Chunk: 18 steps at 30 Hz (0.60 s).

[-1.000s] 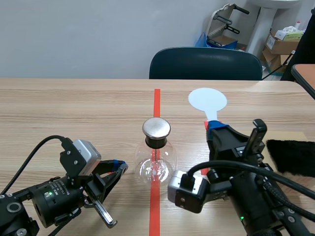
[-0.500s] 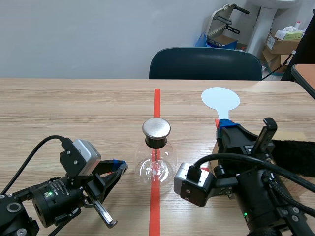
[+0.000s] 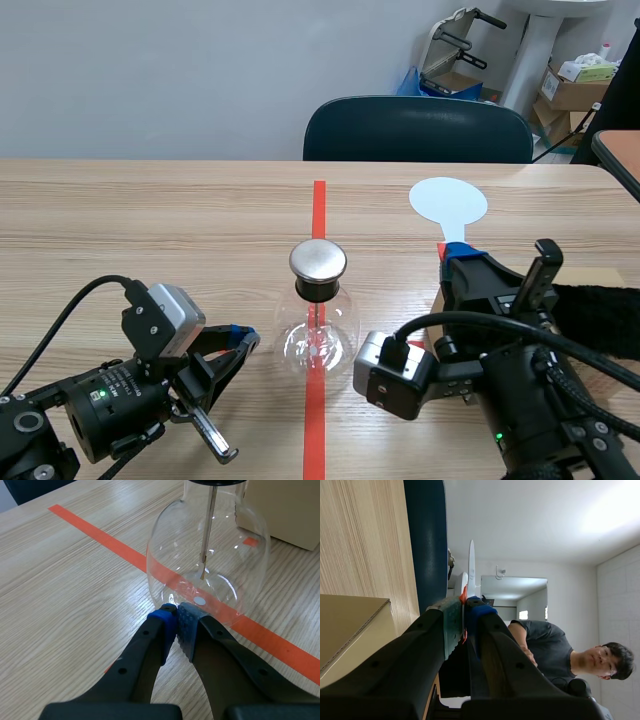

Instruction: Do the electroscope experiment

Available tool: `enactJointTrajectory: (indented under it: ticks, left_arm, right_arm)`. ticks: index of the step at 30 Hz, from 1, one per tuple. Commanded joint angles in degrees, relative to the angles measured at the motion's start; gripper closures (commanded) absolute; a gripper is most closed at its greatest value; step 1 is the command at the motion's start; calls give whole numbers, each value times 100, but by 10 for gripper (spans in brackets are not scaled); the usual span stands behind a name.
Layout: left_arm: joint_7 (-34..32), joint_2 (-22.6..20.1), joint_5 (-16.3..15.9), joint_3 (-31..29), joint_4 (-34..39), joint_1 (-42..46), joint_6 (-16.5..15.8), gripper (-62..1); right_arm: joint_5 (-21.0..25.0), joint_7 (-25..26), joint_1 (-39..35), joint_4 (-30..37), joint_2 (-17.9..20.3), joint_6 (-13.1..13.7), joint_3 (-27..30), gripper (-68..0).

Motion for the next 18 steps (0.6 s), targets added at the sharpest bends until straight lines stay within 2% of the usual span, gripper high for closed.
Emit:
enactJointTrajectory:
  ticks: [1, 18]
  left_arm:
    - [-52, 26, -35, -9, 103, -31, -11, -31]
    - [4, 26, -35, -9, 103, -31, -13, -31]
  right_arm:
    - [-7, -24, 66, 46, 31, -66, 4, -11]
    - [-7, -22, 66, 46, 31, -66, 4, -11]
